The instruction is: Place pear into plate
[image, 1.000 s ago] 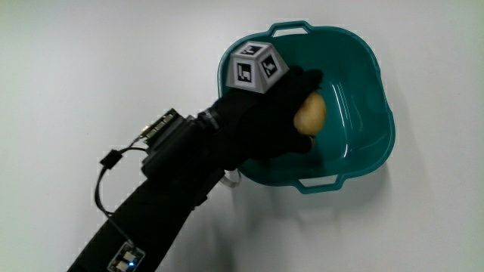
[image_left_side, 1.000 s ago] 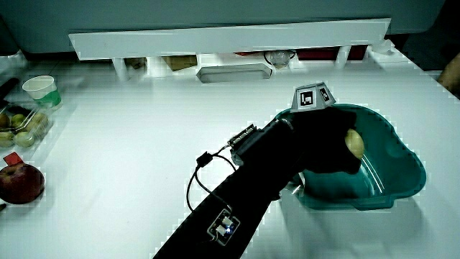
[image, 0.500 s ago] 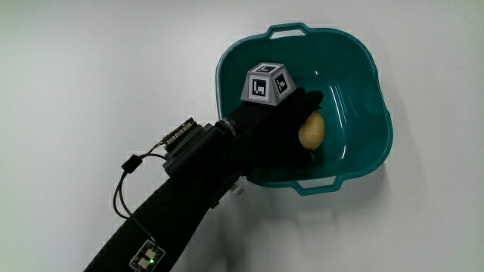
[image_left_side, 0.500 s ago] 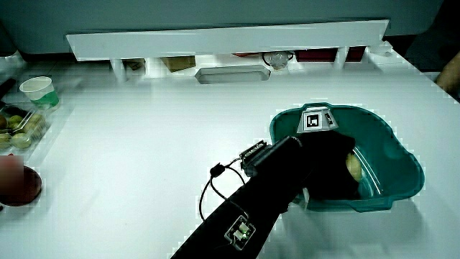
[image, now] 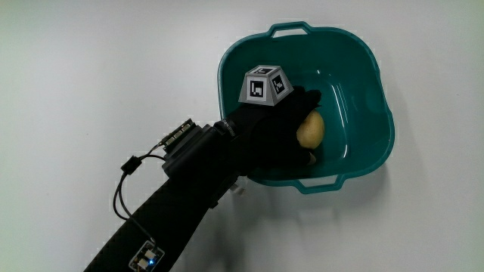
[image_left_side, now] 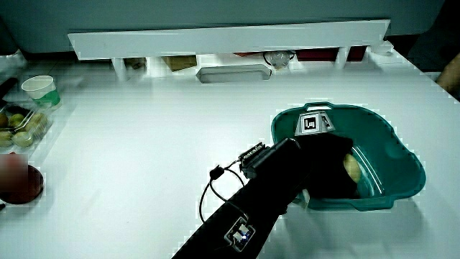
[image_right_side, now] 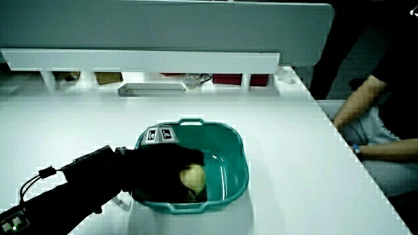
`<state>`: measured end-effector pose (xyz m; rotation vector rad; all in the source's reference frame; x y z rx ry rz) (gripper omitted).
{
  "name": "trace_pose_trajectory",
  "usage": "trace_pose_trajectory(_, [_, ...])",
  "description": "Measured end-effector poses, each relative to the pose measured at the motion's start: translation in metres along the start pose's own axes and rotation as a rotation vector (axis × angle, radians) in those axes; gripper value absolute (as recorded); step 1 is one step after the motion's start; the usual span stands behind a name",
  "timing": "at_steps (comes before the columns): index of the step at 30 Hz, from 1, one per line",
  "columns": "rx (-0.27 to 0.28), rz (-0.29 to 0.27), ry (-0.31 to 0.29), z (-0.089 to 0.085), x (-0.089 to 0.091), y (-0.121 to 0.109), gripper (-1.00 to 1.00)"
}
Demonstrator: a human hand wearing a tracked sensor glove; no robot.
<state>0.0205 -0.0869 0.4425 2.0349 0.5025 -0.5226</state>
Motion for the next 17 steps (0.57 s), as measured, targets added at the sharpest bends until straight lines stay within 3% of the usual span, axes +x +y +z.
trace_pose_trajectory(7, [0.027,-0.03,-0.024,0.005,-0.003,-0.007,-0.65])
trace_pose_trajectory(13, [0.067,-0.078,-0.034,0.016,-0.001,-0.03,-1.0])
trace_pose_trajectory(15, [0.093,-0.102,-0.02,0.019,-0.001,-0.042,-1.0])
trace_pose_trajectory(17, [0.085,-0.097,-0.064,0.02,-0.005,-0.053,-1.0])
